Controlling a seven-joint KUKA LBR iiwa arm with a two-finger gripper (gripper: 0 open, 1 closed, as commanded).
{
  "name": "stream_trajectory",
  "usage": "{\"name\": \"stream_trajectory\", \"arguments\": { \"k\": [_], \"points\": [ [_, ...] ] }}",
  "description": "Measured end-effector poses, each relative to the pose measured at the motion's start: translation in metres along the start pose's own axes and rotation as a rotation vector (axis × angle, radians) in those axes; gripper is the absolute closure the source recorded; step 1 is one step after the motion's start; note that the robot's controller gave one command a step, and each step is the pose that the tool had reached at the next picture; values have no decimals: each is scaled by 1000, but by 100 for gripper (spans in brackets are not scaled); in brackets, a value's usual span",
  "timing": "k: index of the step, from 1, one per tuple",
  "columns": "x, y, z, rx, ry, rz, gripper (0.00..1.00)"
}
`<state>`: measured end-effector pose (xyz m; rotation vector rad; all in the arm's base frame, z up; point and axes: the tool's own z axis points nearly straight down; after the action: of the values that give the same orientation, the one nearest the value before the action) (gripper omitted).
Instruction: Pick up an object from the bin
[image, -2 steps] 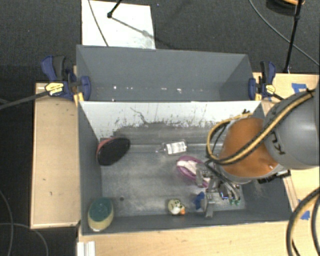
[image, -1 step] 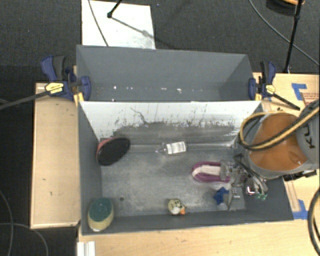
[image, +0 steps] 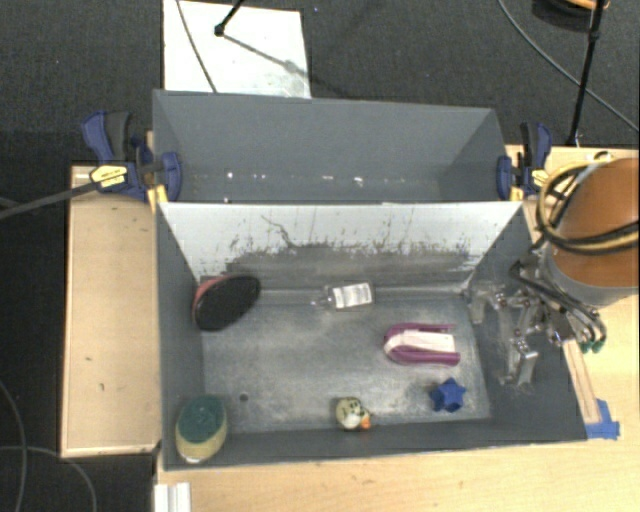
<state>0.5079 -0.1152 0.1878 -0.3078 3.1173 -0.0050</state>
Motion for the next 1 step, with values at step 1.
{"name": "stream_trajectory", "arguments": {
  "k": [1],
  "points": [
    [17,39,84,-8,10,-217,0]
  ]
}}
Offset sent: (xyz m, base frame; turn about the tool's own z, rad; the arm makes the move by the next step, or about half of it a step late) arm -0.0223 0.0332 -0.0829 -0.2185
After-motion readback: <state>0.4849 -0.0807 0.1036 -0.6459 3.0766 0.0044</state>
